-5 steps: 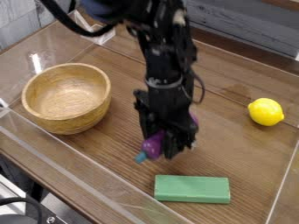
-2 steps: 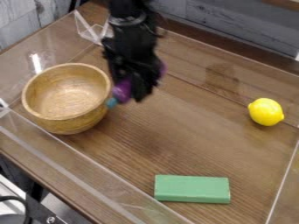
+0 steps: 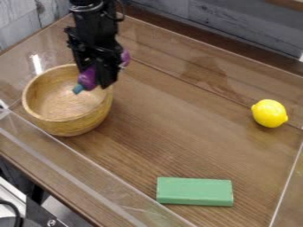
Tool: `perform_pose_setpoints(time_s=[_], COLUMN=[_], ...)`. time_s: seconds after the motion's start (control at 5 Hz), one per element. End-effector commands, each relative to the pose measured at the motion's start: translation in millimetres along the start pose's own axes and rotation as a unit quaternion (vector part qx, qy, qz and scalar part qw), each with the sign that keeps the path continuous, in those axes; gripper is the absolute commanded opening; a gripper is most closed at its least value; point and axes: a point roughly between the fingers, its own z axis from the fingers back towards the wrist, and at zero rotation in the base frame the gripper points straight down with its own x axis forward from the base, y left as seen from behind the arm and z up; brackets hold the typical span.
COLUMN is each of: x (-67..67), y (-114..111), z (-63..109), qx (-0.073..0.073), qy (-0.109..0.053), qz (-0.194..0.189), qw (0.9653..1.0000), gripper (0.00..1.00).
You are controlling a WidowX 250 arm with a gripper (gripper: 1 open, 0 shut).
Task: Put the purple eggplant in the brown bowl
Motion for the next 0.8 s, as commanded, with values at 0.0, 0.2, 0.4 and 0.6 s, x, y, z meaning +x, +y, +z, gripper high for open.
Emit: perform_pose_setpoints(time_s=[0.0,0.2,0.4,0.6], x=[1.2,-6.8,-11.9,-14.5], y=[19,27,31,34], z=[8.7,1.1,-6.9,-16.9], qx=[0.018,0.017,0.014,0.011], qy=[-0.018,-0.011,-0.004,0.004], qz=[0.006,0.016,0.024,0.028], qw=[0.9997,0.9997,0.9996,0.9995], gripper=[0.0,0.0,0.0,0.0])
